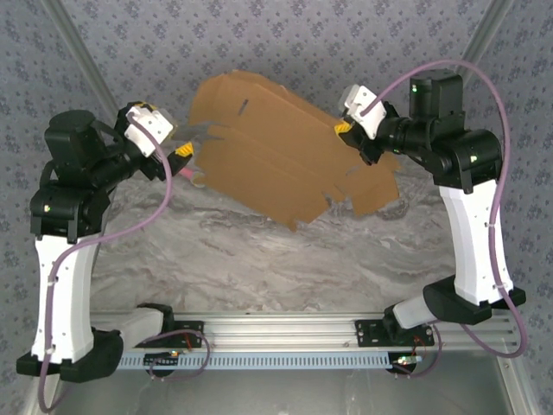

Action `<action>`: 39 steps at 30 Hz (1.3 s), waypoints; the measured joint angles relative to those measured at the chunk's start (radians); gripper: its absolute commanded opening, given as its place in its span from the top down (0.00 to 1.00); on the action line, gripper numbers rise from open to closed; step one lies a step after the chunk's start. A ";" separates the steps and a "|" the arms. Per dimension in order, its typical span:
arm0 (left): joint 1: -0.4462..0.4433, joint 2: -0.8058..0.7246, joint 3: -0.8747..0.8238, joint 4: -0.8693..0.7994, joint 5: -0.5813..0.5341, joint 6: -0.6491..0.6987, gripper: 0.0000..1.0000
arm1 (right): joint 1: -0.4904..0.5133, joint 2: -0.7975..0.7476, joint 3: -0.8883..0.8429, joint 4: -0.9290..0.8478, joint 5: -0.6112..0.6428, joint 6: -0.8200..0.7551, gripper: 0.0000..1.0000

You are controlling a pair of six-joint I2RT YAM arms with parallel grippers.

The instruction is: Fold the paper box

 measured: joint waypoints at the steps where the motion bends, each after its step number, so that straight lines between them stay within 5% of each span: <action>1: 0.023 0.008 -0.013 0.010 0.047 -0.013 0.11 | -0.011 -0.002 -0.005 -0.001 -0.016 0.005 1.00; 9: 0.117 0.182 -0.038 0.072 0.403 -0.060 0.03 | -0.105 -0.027 -0.092 0.000 -0.172 0.036 1.00; 20: 0.104 0.335 0.075 0.132 0.624 -0.074 0.09 | -0.159 -0.051 -0.116 0.026 -0.321 0.051 1.00; 34: 0.061 0.396 0.160 0.025 0.788 0.001 0.89 | -0.169 -0.070 -0.187 0.104 -0.335 0.076 1.00; 39: 0.061 0.382 0.111 0.015 0.792 -0.042 0.99 | -0.151 -0.135 -0.334 0.218 -0.254 0.075 1.00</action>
